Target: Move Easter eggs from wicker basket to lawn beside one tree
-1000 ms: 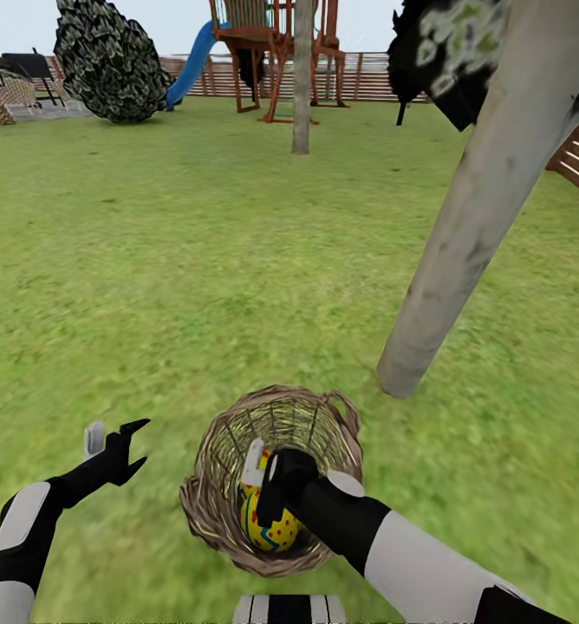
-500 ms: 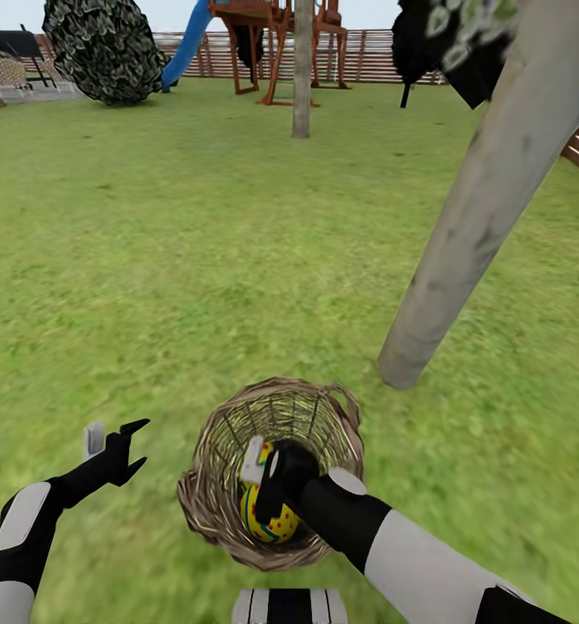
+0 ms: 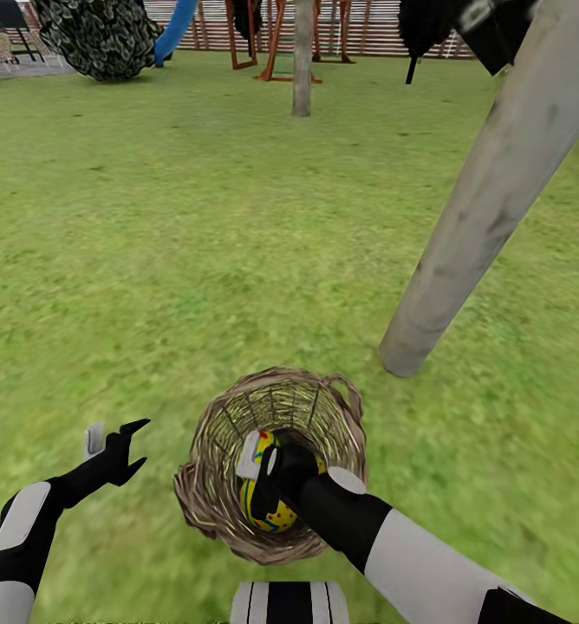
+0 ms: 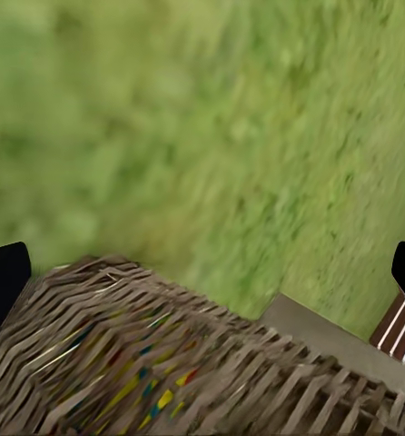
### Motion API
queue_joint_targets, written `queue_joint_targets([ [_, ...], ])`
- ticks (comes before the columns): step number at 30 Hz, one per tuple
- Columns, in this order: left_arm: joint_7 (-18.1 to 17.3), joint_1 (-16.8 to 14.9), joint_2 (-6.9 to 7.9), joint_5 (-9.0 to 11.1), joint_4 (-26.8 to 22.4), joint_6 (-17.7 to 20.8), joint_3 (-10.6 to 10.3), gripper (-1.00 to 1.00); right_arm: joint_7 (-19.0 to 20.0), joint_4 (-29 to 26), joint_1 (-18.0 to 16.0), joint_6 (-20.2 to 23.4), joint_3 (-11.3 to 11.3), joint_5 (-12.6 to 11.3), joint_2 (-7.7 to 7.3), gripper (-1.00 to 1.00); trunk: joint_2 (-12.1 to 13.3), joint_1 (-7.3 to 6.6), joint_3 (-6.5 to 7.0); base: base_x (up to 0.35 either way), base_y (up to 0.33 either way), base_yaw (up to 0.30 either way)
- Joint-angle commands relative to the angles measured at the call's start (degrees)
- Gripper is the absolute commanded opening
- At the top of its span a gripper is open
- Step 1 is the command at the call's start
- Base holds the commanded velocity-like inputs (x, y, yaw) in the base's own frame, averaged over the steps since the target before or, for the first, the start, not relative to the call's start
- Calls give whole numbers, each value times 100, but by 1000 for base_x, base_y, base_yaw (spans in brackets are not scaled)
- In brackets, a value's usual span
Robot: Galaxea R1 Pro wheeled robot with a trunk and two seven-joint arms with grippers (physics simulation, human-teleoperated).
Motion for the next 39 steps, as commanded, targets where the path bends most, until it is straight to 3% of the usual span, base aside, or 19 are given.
queue_joint_targets([
  [1, 13, -4, -2, 22, -1, 32, 17, 100, 49, -11, -7, 11, -12, 65, 0, 100, -3, 1, -27, 0, 0, 0],
  [14, 13, -4, -2, 22, -1, 32, 14, 100, 40, 4, -9, 42, -170, 66, 0, 100, -21, 35, -315, 0, 0, 0],
  [33, -198, 84, 16, 57, 60, 6, 5, 100, 8, 70, -4, 82, -223, 37, -15, 100, -21, 35, -314, -59, 0, 0],
  [35, -198, 84, 16, 57, 66, 6, 5, 100, -49, 69, -4, 82, -286, 41, -10, 100, -21, 35, -314, 0, 0, 0],
  [36, -198, 84, 16, 57, 68, 6, 5, 100, -313, 72, -5, 82, -600, 42, -5, 100, -21, 35, -314, 0, 0, 0],
  [39, -198, 84, 16, 57, 67, 6, 5, 100, -443, 72, -4, 78, -705, 43, -5, 100, -21, 35, -314, 0, 0, 0],
])
